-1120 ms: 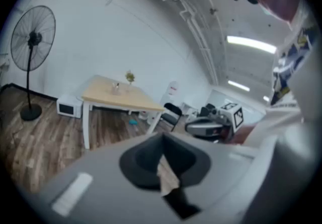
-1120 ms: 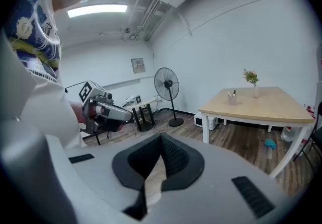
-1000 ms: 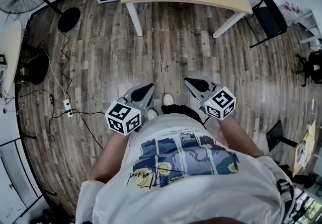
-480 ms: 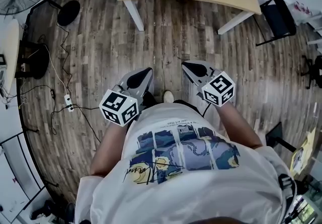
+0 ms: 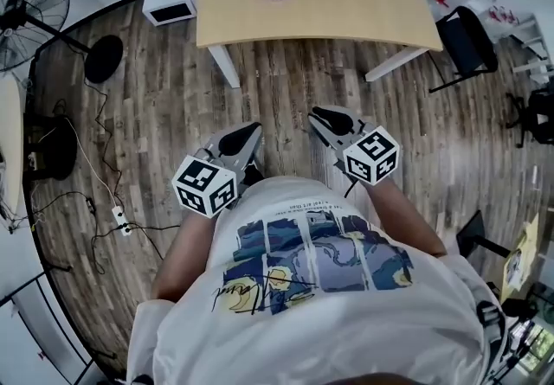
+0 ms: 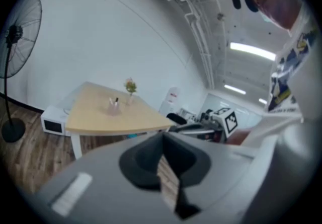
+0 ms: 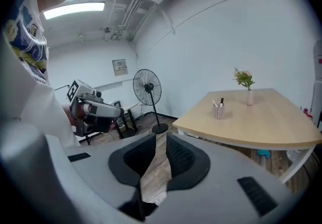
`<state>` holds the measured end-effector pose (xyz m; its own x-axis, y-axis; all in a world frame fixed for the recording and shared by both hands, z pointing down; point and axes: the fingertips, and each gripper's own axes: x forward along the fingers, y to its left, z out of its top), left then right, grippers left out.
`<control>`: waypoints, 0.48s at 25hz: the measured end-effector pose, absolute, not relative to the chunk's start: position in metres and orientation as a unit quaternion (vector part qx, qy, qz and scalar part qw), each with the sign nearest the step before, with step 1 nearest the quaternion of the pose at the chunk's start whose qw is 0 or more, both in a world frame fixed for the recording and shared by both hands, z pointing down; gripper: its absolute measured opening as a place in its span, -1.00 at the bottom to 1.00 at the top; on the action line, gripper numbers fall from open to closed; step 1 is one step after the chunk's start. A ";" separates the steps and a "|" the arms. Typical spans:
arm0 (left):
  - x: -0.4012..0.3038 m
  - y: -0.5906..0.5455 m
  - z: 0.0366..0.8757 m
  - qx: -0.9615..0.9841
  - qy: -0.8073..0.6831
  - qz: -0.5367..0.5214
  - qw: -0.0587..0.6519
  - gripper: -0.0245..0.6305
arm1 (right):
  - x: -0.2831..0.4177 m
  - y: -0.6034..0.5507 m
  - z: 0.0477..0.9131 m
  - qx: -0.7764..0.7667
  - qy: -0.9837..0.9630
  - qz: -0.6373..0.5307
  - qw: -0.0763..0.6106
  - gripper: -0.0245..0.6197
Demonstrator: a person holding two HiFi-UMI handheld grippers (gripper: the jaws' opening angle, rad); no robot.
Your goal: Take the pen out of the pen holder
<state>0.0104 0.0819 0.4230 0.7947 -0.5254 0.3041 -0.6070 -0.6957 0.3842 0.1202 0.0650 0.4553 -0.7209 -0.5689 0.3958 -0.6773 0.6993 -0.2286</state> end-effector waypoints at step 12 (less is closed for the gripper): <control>-0.035 -0.054 0.418 0.934 -0.261 0.106 0.217 -0.90 | 0.112 -0.106 0.442 0.434 -0.870 0.184 0.143 -0.75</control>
